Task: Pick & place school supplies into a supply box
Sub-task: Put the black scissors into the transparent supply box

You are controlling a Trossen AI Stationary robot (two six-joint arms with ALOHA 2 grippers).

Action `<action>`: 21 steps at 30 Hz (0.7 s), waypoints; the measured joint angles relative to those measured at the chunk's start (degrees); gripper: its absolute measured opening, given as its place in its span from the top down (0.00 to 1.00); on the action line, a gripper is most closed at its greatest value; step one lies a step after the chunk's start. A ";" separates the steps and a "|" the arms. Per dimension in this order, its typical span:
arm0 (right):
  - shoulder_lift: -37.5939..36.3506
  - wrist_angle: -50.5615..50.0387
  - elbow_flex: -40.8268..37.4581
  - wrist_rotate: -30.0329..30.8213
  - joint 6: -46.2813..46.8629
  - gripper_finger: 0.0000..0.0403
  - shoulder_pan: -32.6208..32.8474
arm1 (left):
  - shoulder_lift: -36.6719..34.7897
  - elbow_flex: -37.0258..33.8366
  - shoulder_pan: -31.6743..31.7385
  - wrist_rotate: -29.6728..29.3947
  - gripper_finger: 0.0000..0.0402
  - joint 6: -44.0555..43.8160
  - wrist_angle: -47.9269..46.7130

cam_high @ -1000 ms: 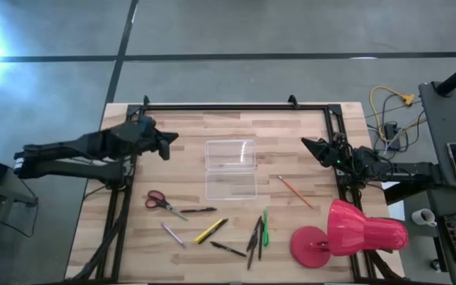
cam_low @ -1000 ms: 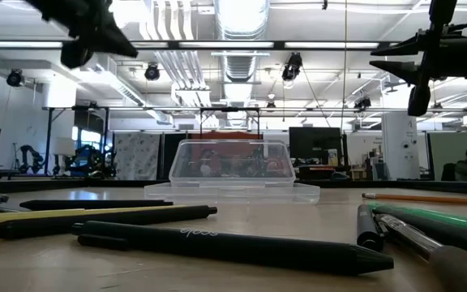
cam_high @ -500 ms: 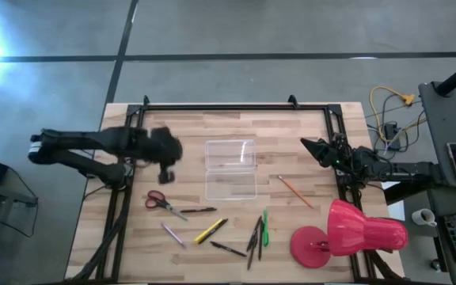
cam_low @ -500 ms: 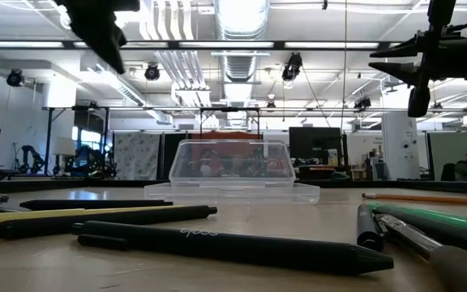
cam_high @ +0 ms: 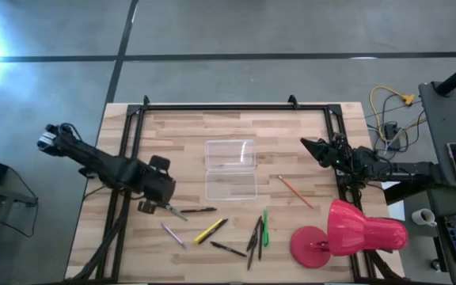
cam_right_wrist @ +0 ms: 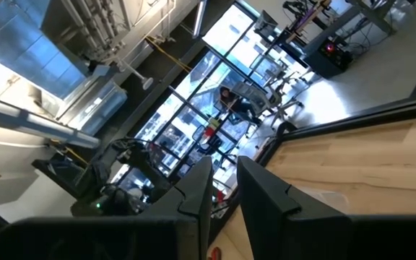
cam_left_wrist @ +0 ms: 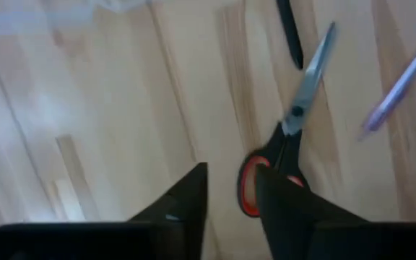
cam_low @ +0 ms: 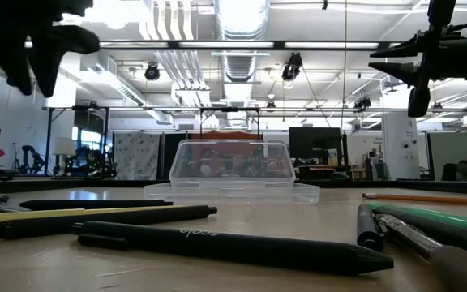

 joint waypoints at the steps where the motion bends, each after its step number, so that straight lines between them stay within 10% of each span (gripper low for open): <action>1: 0.00 -0.06 0.00 0.00 0.00 0.85 0.00 | -0.01 -0.55 -0.75 -0.02 0.69 -0.60 -0.28; 9: 0.00 -1.17 0.00 0.00 0.08 0.85 0.00 | 0.03 -8.09 -3.67 3.95 0.51 -3.03 -0.38; 21: 0.00 -2.30 0.02 0.03 0.85 0.85 0.00 | 0.05 -16.57 -5.41 7.53 0.56 -3.82 4.33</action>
